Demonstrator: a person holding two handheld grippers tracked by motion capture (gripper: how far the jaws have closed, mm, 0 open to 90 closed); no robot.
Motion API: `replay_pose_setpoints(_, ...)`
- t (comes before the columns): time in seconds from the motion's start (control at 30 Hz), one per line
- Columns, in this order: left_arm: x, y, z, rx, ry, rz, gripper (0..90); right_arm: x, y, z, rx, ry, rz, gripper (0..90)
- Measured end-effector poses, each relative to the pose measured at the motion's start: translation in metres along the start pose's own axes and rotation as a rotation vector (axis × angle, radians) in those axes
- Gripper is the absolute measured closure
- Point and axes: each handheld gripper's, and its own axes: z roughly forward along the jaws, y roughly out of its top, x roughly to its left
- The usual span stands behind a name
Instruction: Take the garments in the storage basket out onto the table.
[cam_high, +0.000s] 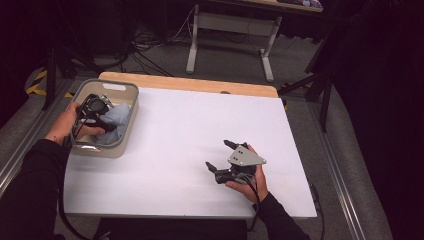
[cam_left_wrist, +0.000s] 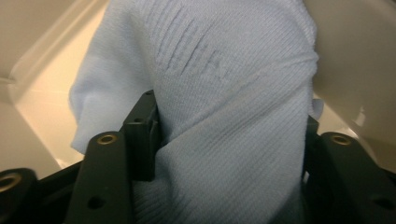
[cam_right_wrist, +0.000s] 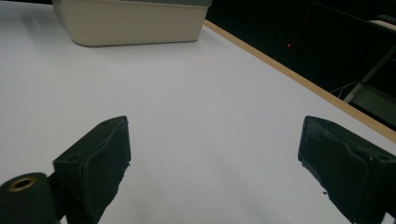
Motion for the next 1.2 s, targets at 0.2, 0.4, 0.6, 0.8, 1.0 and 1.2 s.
replay_pose_setpoints(0.2,0.004,-0.009,-0.01,-0.07,0.016,-0.025,48.5,-0.001,0.001,-0.001,-0.002,-0.006,0.002,10.4)
replay_pose_setpoints(0.4,0.005,-0.018,-0.02,-0.142,0.038,-0.059,49.6,-0.003,0.001,-0.003,-0.011,-0.02,0.003,10.6)
replay_pose_setpoints(0.6,0.006,-0.024,-0.028,-0.211,0.053,-0.084,50.1,-0.003,0.002,-0.004,-0.02,-0.031,0.003,10.7)
replay_pose_setpoints(0.8,0.004,-0.027,-0.037,-0.277,0.071,-0.107,50.1,-0.004,0.002,-0.005,-0.025,-0.038,0.007,11.0)
replay_pose_setpoints(1.0,0.002,-0.031,-0.048,-0.335,0.103,-0.117,50.3,-0.005,0.003,-0.006,-0.026,-0.04,0.006,11.1)
replay_pose_setpoints(1.2,0.001,-0.032,-0.059,-0.386,0.122,-0.127,50.4,-0.005,0.003,-0.006,-0.027,-0.042,0.009,11.0)
